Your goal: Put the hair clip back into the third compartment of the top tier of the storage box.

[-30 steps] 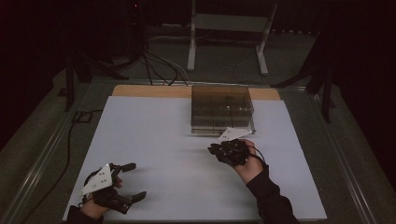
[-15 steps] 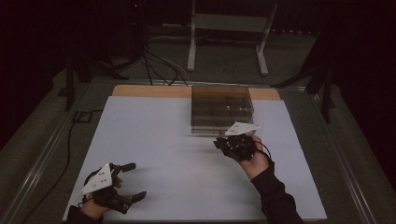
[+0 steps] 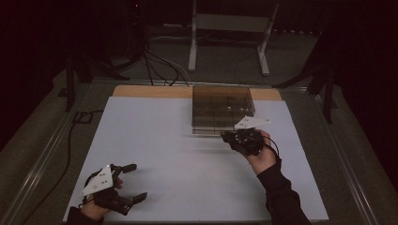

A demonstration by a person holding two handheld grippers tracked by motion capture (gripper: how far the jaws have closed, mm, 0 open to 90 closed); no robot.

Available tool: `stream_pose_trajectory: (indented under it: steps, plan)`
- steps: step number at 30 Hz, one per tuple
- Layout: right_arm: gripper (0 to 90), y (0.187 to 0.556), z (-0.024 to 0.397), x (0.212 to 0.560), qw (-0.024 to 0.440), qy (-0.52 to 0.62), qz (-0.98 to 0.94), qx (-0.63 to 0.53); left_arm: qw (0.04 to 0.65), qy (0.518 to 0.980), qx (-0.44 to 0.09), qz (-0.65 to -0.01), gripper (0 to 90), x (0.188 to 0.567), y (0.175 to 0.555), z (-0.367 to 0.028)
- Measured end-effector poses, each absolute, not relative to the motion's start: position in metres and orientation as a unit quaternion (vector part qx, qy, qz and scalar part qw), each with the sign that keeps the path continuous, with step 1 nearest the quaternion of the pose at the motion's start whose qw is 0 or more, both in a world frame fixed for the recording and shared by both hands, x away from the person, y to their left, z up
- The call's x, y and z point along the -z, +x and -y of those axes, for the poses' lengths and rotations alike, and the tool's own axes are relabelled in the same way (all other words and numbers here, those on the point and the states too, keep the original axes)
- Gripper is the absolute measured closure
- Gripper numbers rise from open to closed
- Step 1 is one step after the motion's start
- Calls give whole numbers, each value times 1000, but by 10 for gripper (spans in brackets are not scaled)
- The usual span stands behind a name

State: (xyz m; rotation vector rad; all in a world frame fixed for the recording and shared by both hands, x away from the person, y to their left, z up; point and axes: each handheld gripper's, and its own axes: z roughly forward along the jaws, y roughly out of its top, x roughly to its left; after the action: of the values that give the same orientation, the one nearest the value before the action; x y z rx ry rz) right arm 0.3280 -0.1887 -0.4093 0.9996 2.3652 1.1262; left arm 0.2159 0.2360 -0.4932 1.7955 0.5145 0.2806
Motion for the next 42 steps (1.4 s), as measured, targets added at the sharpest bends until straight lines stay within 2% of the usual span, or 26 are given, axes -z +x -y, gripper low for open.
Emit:
stream_pose_trajectory:
  steps: [42]
  plan:
    - [795, 365, 238, 402, 210, 433, -790, -381, 586, 770, -121, -222, 4, 493, 215, -236]
